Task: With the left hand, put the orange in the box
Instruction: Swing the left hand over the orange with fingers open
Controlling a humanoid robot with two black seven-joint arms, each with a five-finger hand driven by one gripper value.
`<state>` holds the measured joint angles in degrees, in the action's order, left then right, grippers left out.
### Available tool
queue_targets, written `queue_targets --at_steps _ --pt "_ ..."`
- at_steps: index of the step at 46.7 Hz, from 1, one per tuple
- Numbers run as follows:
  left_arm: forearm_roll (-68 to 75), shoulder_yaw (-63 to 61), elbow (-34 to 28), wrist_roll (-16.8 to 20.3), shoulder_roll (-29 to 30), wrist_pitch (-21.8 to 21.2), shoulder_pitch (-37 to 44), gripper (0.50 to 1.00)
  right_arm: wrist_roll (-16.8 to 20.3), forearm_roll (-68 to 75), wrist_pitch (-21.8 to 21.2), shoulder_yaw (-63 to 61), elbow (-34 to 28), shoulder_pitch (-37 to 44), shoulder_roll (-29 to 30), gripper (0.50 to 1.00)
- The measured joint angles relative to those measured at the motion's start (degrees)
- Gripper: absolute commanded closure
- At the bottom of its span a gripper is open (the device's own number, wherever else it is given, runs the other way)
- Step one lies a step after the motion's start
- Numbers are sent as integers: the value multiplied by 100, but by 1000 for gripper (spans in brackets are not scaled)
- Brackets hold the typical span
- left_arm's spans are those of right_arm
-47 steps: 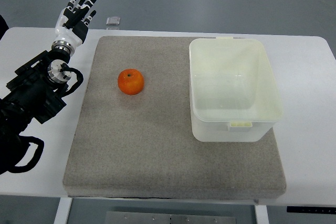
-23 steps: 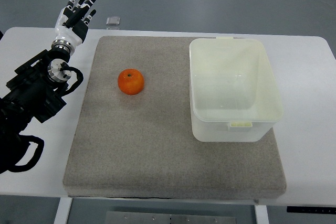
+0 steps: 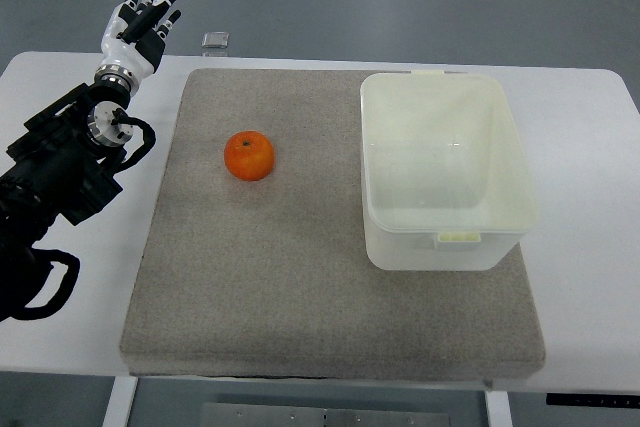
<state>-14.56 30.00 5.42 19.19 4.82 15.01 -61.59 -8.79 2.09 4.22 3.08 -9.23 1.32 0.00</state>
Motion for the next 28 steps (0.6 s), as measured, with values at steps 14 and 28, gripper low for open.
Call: queue_targets --at_steps 14,28 --pt "7 -728 530 -350 169 -288 -129 508 0 1 0 0 0 0 0 574" --pt "46 -1813 1185 -530 588 -349 -306 510 0 -3 0 0 0 0 0 574"
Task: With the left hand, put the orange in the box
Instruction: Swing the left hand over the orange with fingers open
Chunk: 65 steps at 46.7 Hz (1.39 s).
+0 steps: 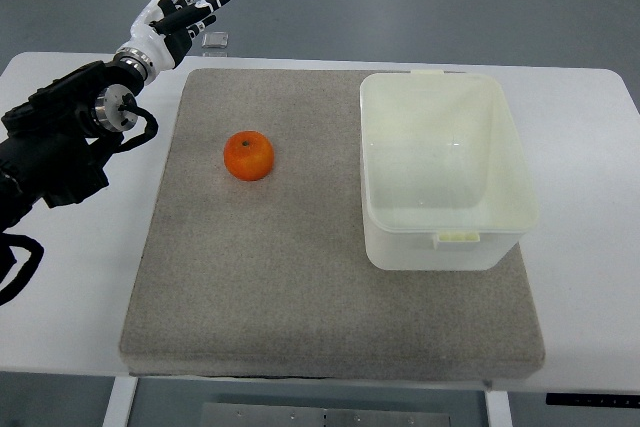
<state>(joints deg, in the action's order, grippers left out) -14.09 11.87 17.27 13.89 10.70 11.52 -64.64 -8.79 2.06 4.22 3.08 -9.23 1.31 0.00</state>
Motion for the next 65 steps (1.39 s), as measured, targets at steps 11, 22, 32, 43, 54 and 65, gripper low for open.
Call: queue_targets --at_steps 11,22,32,43,54,65 --pt "784 -895 424 9 372 114 -300 510 0 0 0 0 0 1 0 574" --pt "2410 -1280 436 9 390 355 -391 512 0 1 0 0 0 1 0 574" --pt "3939 -1316 540 15 759 1160 -706 519 0 3 0 0 0 0 0 574" --pt "5124 -1310 1371 100 1477 1853 -1236 525 -1 3 0 0 0 0 0 574" --pt "6860 -1220 2631 640 2069 1793 -1259 540 -1 2 0 0 0 1 0 574" --pt "7746 -1195 3068 1252 2076 1748 -1292 598 0 0 0 0 0 1 0 574"
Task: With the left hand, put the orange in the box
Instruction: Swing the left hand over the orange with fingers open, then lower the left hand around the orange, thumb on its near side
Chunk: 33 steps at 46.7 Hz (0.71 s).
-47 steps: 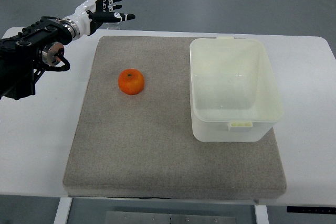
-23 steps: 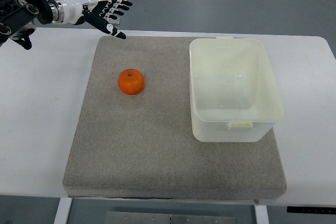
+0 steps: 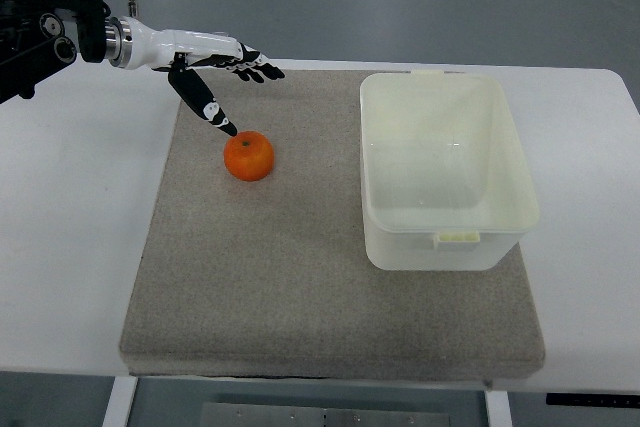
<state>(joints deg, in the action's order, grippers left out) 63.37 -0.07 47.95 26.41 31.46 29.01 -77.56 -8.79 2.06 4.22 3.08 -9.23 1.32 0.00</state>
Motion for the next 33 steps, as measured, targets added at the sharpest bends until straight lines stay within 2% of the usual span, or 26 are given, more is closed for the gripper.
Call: queue_targets --at_steps 5,11,14,20,33 --pt "529 77 121 262 -15 -298 21 596 0 -2 0 0 0 0 0 574" --pt "1168 58 131 331 -83 -923 110 583 0 -2 0 0 0 0 0 574" --pt "1380 25 136 365 -109 -1106 156 579 0 -2 0 0 0 0 0 574" --pt "1508 9 145 532 -155 -1152 300 574 0 2 0 0 0 0 0 574" --pt "1616 -133 125 559 -158 -1153 360 568 0 2 0 0 0 0 0 574"
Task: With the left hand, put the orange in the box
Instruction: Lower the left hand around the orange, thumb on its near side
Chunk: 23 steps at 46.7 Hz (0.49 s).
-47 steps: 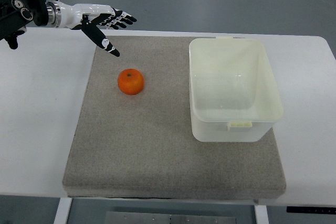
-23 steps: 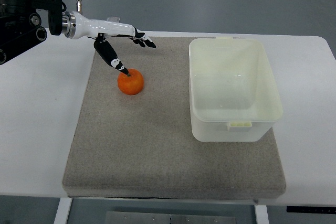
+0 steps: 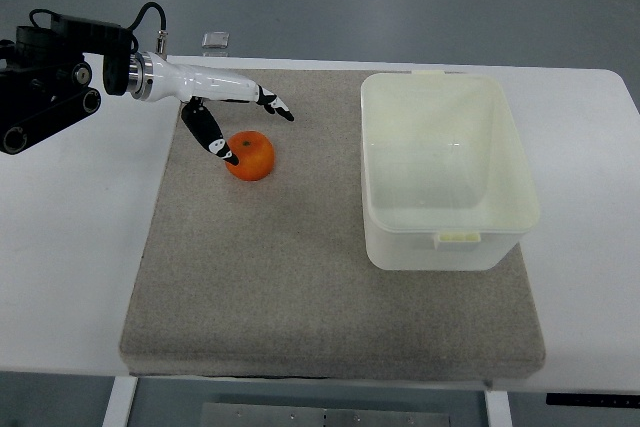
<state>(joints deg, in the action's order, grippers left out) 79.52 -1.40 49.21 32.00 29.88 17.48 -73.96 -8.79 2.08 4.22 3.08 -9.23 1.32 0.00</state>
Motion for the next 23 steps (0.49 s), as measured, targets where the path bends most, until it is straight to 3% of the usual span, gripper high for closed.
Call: queue_targets --at_steps 23 --pt "-83 -16 -292 18 -1 -64 248 525 0 -4 0 0 0 0 0 574"
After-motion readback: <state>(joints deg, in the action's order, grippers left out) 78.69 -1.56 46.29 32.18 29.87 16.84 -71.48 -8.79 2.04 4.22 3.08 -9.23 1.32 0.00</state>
